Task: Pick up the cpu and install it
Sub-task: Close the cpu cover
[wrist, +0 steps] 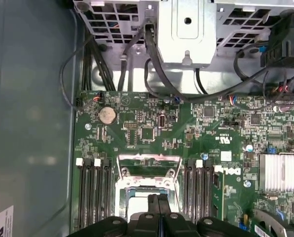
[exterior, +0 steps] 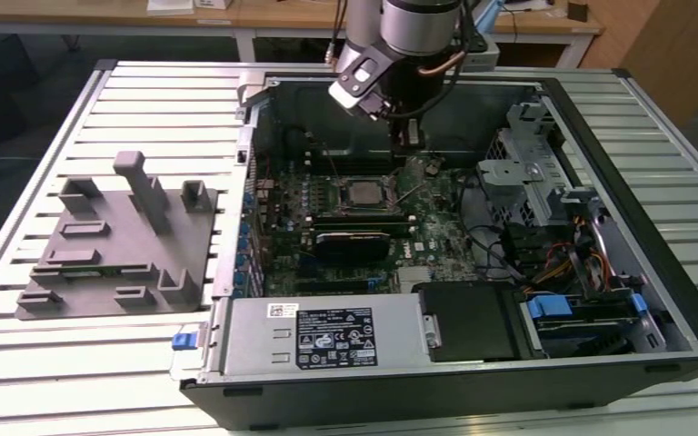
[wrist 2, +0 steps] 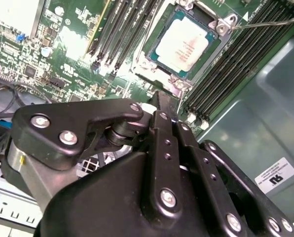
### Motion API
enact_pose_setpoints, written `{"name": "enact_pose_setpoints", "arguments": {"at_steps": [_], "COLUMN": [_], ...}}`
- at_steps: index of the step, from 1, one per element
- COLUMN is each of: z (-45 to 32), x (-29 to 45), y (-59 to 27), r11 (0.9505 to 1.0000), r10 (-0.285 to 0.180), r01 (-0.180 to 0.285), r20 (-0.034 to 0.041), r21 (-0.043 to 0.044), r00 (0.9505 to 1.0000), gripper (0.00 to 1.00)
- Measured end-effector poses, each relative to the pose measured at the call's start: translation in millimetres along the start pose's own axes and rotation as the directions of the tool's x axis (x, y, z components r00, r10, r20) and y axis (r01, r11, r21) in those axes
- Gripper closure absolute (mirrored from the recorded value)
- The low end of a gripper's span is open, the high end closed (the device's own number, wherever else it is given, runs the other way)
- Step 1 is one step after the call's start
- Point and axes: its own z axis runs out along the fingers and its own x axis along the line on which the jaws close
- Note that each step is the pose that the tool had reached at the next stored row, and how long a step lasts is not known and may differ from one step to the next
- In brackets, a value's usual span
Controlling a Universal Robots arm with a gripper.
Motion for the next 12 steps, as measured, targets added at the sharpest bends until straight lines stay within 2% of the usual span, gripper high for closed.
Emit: {"name": "enact_pose_setpoints", "arguments": {"at_steps": [5, 12], "z": [0.9, 3.8], "x": [-0.1, 0.0], "y": [3.3, 14.3], "r11": [0.9992, 0.9990], "r10": [-0.040, -0.046], "r01": [0.040, 0.046], "r20": [-0.0013, -0.0016], "r21": [0.0006, 0.0030], "r00": [0.9992, 0.9990], "gripper": [0.89, 0.89]}}
